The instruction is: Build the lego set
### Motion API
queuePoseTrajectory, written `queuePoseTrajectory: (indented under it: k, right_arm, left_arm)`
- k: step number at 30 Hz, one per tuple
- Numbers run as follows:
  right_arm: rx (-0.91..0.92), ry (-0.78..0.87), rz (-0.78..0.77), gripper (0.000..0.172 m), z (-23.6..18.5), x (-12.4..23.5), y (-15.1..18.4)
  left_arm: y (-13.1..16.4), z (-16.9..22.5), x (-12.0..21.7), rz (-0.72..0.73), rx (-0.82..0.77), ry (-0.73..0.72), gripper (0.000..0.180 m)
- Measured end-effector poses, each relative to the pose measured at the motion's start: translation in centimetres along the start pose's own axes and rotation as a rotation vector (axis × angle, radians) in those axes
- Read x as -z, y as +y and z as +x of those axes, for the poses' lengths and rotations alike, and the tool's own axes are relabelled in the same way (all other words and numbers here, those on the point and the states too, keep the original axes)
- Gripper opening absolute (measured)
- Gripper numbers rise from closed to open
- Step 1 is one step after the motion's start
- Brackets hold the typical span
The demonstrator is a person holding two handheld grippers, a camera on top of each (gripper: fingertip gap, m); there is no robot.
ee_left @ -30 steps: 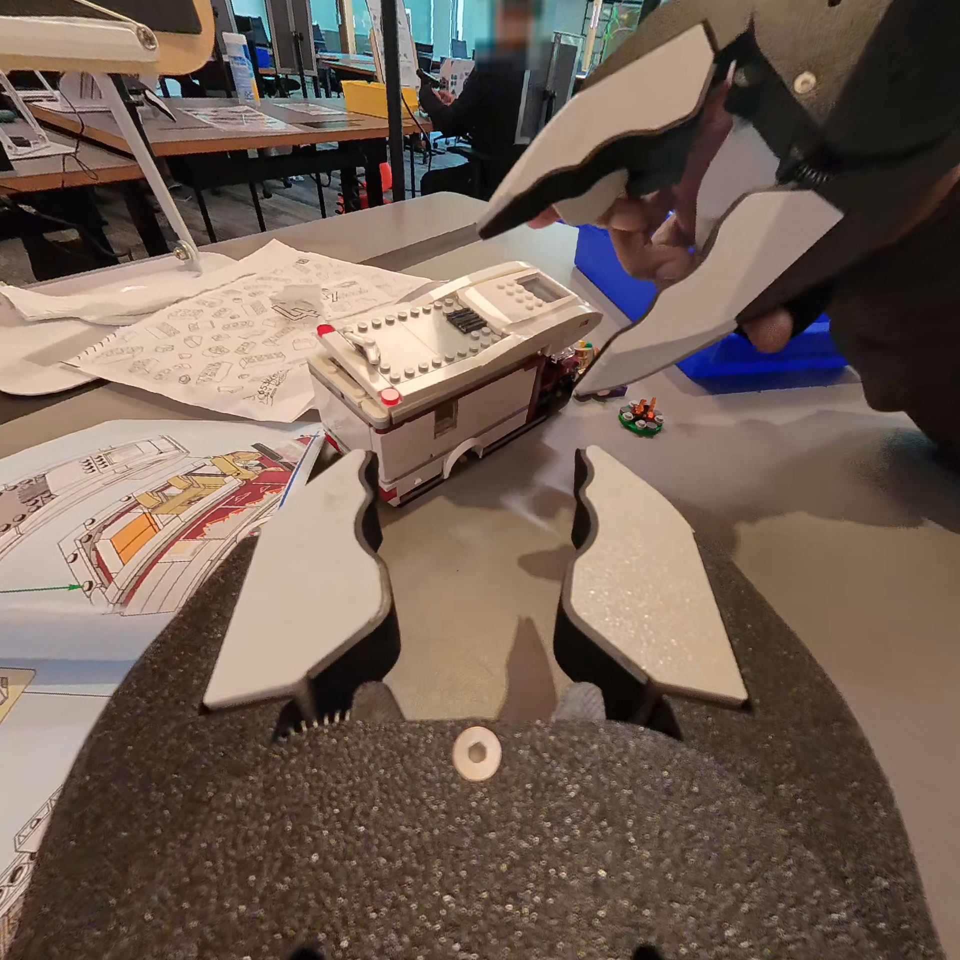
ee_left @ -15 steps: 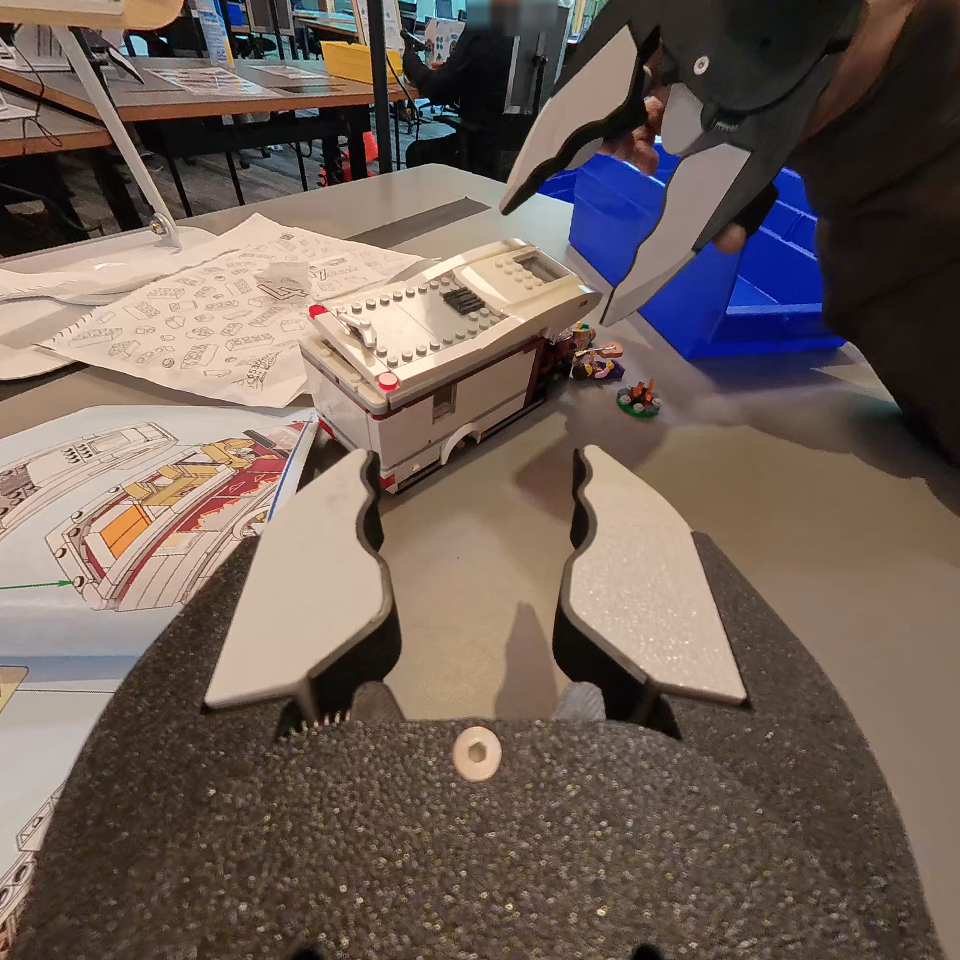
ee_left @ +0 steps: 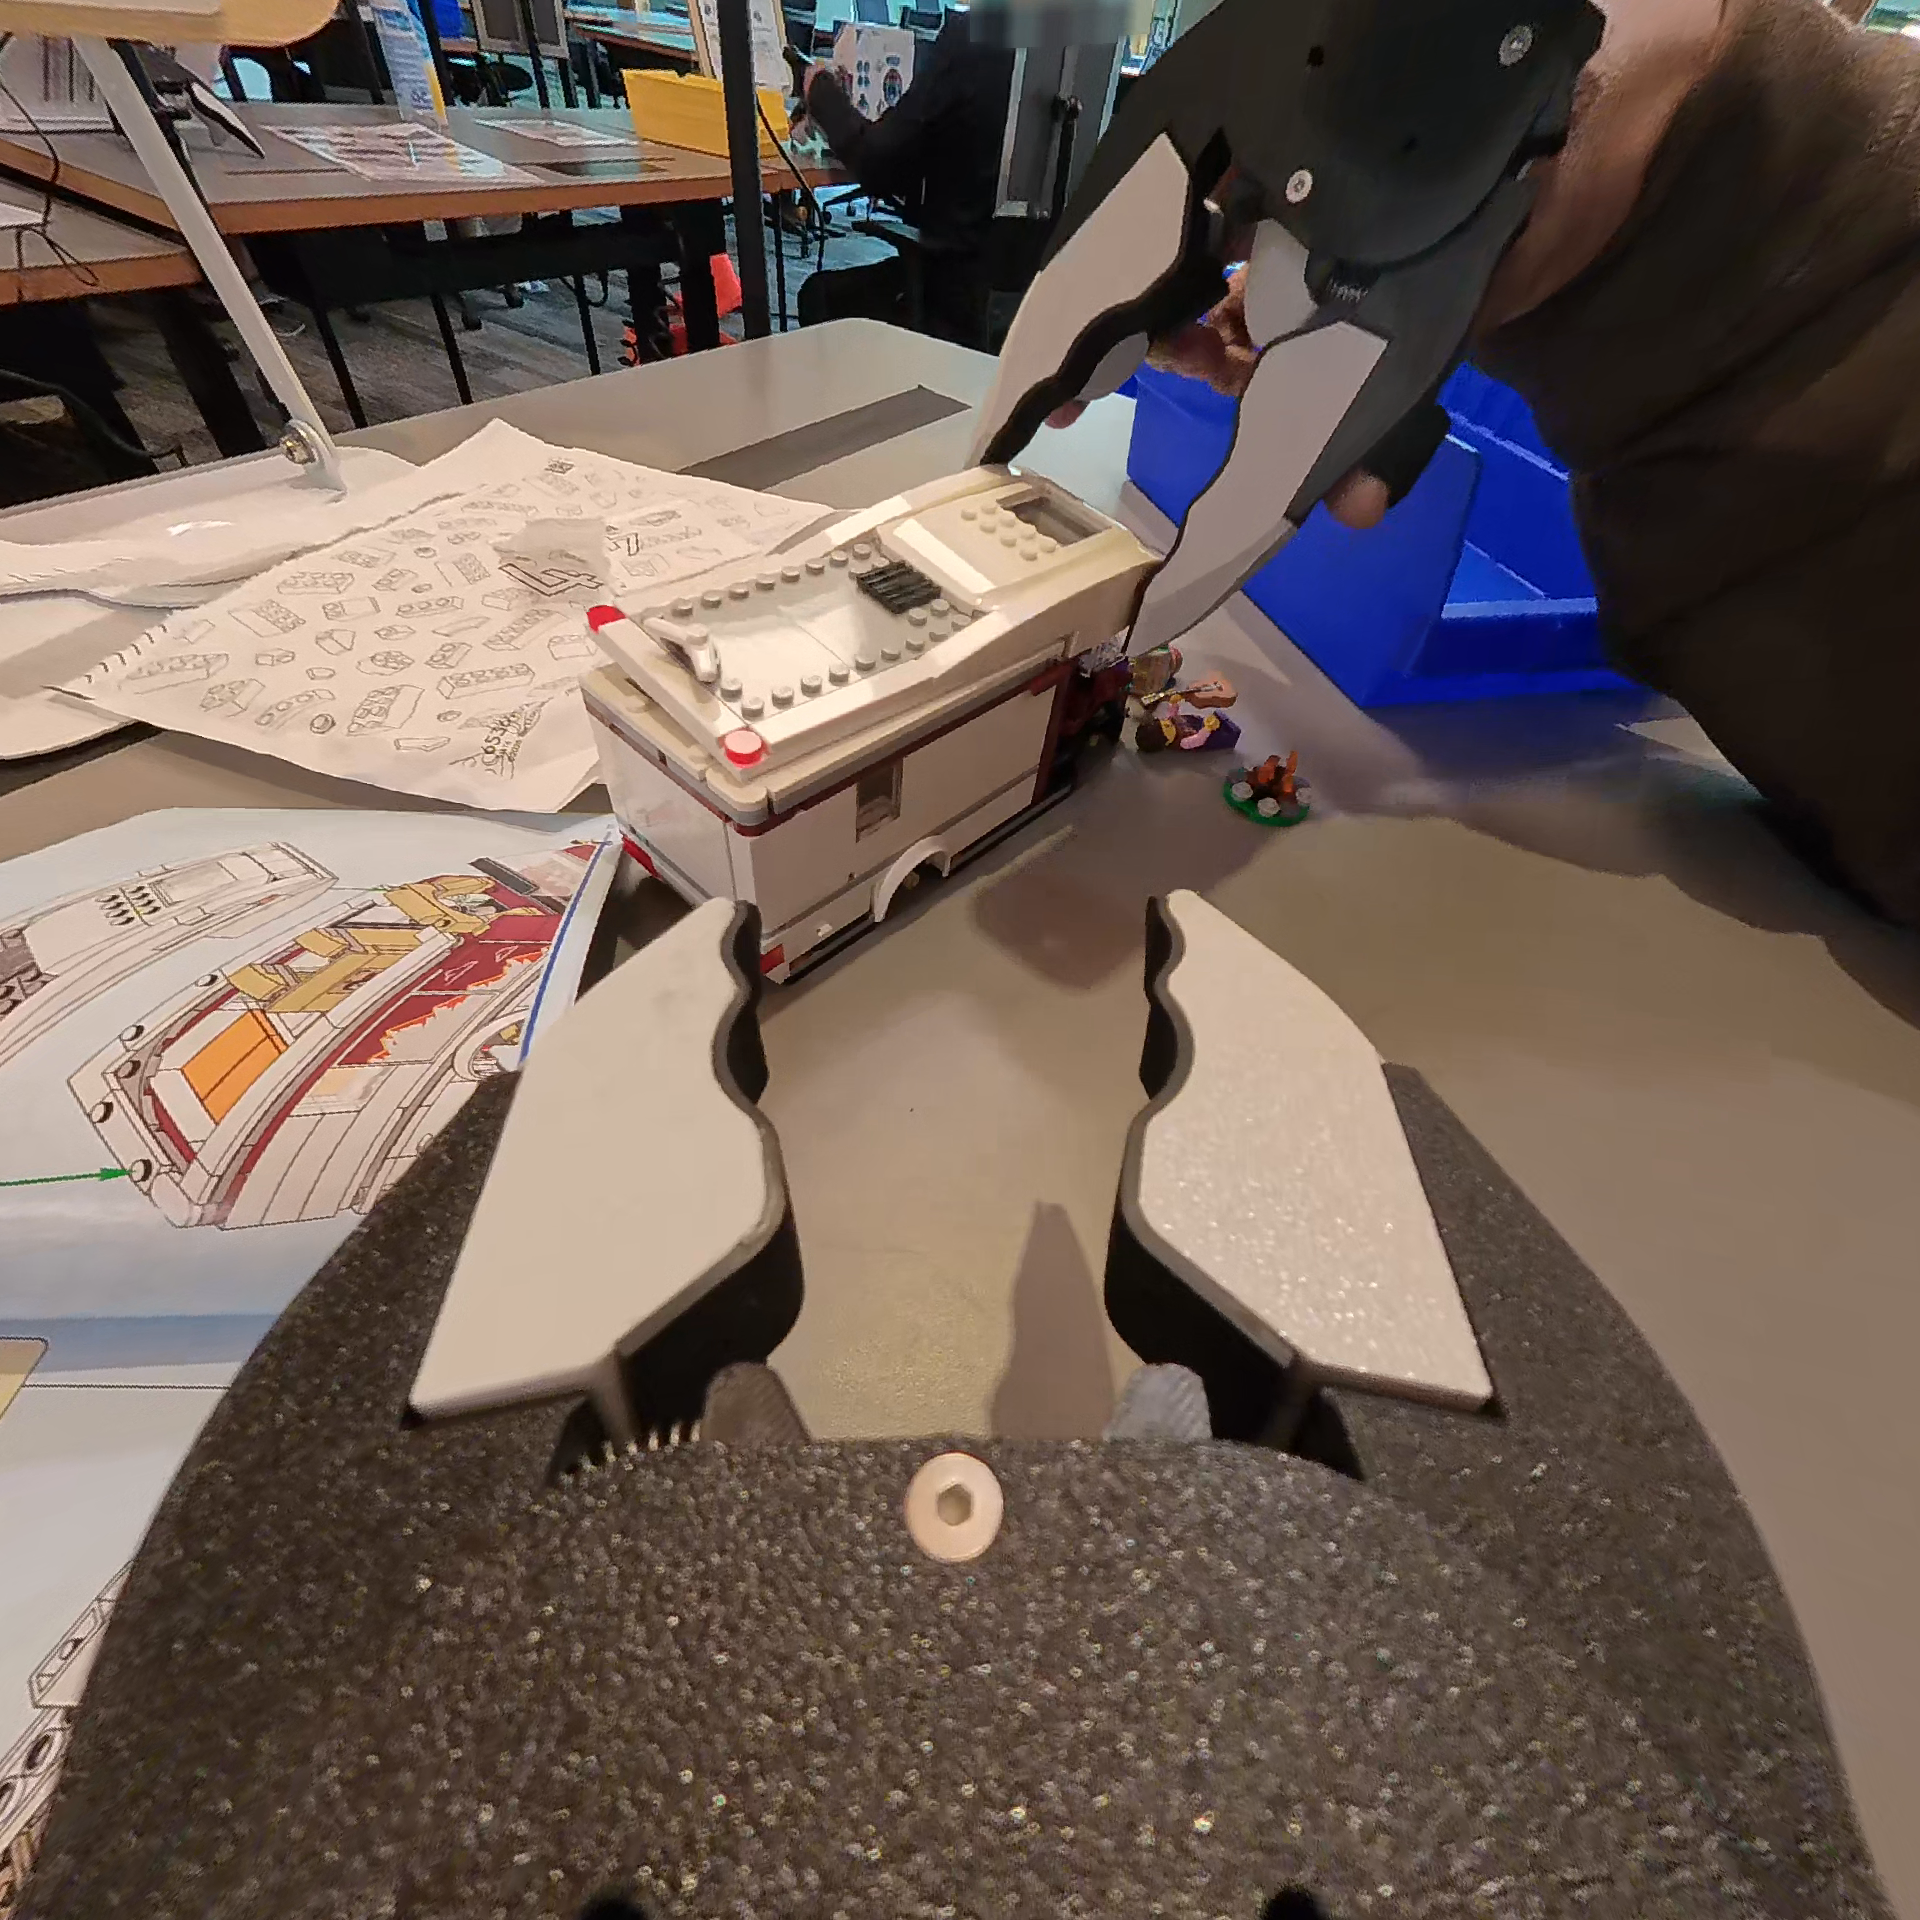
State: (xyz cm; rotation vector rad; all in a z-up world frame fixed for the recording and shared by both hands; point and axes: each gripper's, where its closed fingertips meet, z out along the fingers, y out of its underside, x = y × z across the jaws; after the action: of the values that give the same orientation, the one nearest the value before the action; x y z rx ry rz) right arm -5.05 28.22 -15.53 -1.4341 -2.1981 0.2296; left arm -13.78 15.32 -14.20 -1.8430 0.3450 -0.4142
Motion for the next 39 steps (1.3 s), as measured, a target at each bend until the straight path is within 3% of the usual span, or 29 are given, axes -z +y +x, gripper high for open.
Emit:
queuePoseTrajectory:
  k: [15,39]
  right_arm:
    - [0.024,-0.015,0.08,0.072,0.2,-0.2,-1.0]
    - [0.054,-0.019,0.131,0.089,-0.3,0.6,-2.6]
  left_arm:
    - [0.1,0.3,-0.1,-0.006,-0.005,0.014,0.071]
    - [0.1,0.2,0.0,-0.006,-0.006,0.012,0.071]
